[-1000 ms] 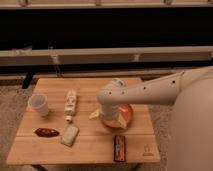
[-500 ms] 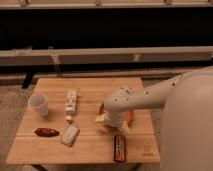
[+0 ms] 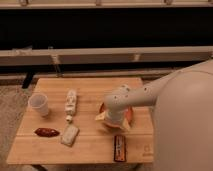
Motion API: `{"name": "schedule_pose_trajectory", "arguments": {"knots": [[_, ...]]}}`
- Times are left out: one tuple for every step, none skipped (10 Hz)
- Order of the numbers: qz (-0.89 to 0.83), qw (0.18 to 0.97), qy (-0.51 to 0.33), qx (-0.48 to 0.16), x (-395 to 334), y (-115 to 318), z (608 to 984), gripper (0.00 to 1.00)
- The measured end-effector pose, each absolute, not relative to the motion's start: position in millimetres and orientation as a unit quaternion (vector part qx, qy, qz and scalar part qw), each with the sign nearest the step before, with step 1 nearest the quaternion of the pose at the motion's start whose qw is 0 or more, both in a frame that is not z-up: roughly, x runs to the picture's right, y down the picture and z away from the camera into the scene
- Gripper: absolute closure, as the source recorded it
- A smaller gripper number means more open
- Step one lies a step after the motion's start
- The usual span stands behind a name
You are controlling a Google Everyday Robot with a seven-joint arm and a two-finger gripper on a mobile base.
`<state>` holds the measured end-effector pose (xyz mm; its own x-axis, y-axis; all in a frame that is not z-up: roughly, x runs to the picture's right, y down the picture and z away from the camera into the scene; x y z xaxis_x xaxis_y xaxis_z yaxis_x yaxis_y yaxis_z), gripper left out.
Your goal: Pick up the ceramic bowl
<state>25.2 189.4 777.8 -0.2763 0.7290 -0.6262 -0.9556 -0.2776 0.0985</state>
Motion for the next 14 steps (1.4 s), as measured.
{"name": "schedule_pose_trajectory", "arguments": {"knots": [[0.759,0.558,0.233,-0.242,23,183,776,0.00],[0.751,0.567,0.228,-0.249,23,176,778,0.00],[0.742,0.578,0.223,-0.256,21,171,782,0.00],[0.731,0.591,0.218,-0.264,17,168,786,0.00],[0.721,0.601,0.207,-0.276,11,164,791,0.00],[0.711,0.610,0.201,-0.286,9,166,798,0.00],[0.702,0.618,0.194,-0.294,5,168,805,0.00],[0.696,0.625,0.191,-0.298,2,170,811,0.00],[0.687,0.634,0.185,-0.302,-4,172,817,0.00],[0.679,0.644,0.180,-0.302,-5,175,822,0.00],[0.672,0.655,0.176,-0.299,-9,180,829,0.00],[0.666,0.662,0.172,-0.297,-14,184,832,0.01],[0.667,0.661,0.171,-0.298,-16,186,837,0.07],[0.677,0.649,0.179,-0.297,-9,185,836,0.18]]}}
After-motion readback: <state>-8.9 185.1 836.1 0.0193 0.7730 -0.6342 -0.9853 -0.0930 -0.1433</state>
